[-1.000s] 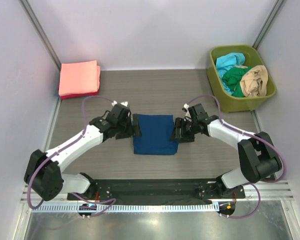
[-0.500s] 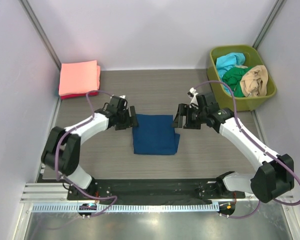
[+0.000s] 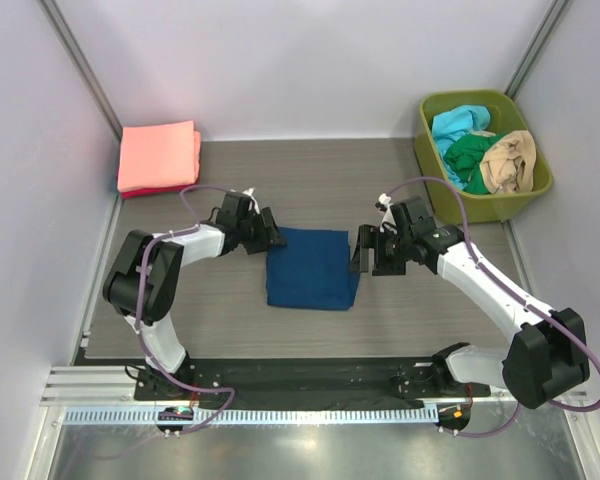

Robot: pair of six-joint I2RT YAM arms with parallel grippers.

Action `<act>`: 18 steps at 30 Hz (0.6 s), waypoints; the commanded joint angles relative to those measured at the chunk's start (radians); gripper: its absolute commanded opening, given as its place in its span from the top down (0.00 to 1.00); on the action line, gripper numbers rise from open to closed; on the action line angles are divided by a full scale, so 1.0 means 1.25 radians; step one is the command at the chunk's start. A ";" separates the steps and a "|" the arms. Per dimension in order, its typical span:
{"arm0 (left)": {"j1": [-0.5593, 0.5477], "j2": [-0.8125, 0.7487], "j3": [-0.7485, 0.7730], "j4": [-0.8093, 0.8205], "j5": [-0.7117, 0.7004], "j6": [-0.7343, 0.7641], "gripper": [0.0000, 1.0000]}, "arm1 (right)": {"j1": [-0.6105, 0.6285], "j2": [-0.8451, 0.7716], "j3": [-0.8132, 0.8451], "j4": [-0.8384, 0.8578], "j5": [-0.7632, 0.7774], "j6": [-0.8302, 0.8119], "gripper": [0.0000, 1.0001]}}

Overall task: Fold and stack the t-shirts
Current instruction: Neatly place the folded tshirt to the corner

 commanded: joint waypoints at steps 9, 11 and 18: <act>0.009 0.063 -0.056 0.141 0.096 -0.024 1.00 | -0.001 -0.016 -0.016 0.005 0.005 -0.031 0.23; 0.017 0.030 -0.020 0.086 0.092 -0.006 1.00 | -0.002 -0.032 -0.022 0.010 0.012 -0.030 0.23; 0.096 -0.088 0.139 -0.144 0.039 0.121 1.00 | -0.001 -0.130 -0.074 0.092 -0.001 0.019 0.23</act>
